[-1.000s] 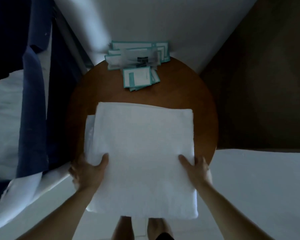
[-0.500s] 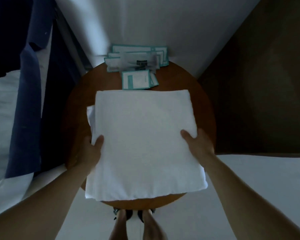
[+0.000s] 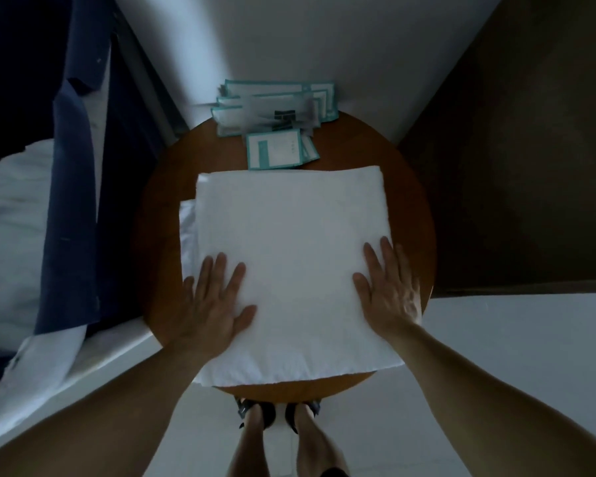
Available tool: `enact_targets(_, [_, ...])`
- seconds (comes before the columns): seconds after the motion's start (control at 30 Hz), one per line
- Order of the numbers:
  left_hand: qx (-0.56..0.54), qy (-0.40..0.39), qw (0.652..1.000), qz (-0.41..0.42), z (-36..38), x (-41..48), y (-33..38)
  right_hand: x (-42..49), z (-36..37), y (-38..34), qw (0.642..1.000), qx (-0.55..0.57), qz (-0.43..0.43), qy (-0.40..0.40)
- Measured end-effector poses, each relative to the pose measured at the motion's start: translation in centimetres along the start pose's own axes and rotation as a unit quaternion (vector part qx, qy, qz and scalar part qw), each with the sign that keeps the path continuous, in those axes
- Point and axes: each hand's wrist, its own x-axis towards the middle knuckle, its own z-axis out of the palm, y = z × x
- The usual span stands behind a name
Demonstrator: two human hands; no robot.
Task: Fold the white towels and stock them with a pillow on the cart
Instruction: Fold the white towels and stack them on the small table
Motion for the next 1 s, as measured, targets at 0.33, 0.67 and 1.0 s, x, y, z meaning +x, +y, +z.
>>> enact_targets(0.33, [0.010, 0.011, 1.000, -0.008, -5.4, -0.7, 1.1, 0.5, -3.9, -2.7, 0.997, -0.063, -0.032, -0.011])
enact_targets(0.67, [0.019, 0.188, 0.981, -0.051, -26.3, -3.6, -3.7, 2.6, -18.9, -19.0, 0.972, 0.028, -0.226, 0.065])
enact_targets(1.0, [-0.060, 0.199, 0.952, -0.226, -29.5, -10.3, -23.2, 2.2, -21.6, -38.6, 0.917, 0.027, -0.394, 0.053])
